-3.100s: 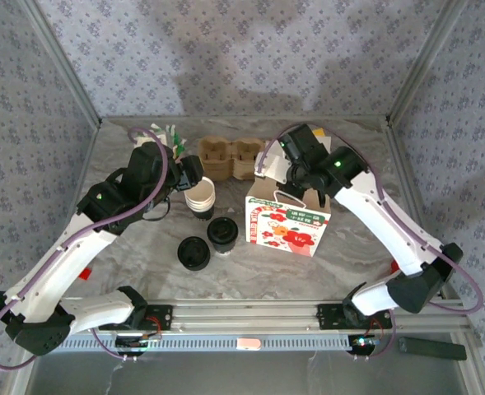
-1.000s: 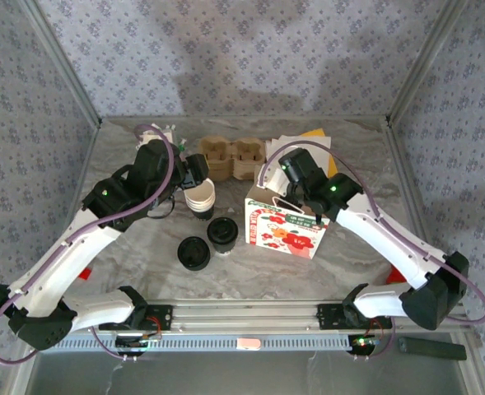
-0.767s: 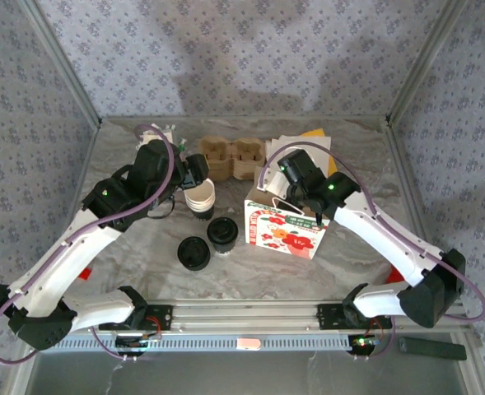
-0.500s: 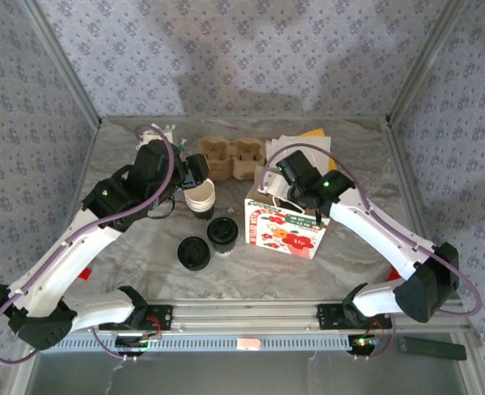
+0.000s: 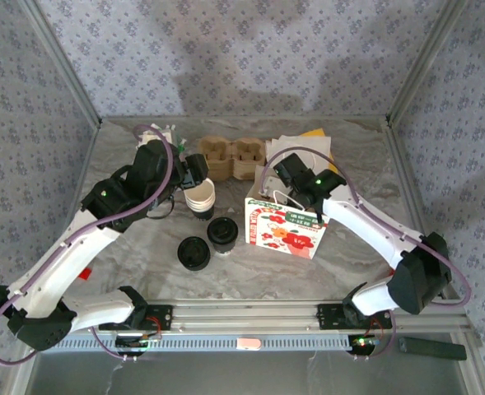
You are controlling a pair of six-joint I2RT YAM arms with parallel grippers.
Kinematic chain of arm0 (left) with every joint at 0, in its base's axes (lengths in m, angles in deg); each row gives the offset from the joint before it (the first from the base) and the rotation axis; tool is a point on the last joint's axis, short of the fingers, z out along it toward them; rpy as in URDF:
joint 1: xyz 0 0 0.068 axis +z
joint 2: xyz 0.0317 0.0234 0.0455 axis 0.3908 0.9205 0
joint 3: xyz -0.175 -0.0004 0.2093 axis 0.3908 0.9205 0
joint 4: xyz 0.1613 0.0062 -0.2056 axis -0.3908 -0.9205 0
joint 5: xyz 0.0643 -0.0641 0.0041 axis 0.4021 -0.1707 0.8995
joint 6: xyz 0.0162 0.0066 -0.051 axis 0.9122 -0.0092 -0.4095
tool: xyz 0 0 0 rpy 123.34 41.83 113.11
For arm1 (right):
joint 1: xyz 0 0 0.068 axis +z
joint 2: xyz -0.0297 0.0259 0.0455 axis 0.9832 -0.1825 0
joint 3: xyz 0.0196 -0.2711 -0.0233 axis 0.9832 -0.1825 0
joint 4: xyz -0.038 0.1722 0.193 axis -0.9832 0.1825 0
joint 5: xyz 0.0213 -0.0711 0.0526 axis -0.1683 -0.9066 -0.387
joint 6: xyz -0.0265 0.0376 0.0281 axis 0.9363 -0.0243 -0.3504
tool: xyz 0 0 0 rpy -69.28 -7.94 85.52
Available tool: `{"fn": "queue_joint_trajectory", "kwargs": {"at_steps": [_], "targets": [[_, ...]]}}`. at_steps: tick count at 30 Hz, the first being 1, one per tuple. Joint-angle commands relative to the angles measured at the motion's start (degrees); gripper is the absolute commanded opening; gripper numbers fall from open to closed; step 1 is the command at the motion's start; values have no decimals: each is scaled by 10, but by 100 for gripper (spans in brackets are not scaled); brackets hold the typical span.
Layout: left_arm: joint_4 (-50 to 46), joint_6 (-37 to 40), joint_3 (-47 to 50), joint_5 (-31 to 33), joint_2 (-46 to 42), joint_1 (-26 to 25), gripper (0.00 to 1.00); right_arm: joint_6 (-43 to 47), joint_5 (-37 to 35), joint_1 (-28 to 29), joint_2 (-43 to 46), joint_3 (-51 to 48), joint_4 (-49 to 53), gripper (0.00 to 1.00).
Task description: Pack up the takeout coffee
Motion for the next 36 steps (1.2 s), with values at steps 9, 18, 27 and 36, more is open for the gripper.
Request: {"fn": "queue_joint_trajectory", "kwargs": {"at_steps": [9, 18, 27, 36], "targets": [[-4, -7, 0, 13, -19, -3, 72, -19, -15, -1, -37, -31, -45, 0], [-4, -5, -6, 14, -16, -3, 72, -16, -21, 0, -46, -42, -55, 0], [-6, -3, -12, 14, -14, -3, 73, -21, -23, 0, -50, -53, -67, 0], [-9, -1, -15, 14, -11, -3, 73, -24, -19, 0, -53, -55, -72, 0]]}}
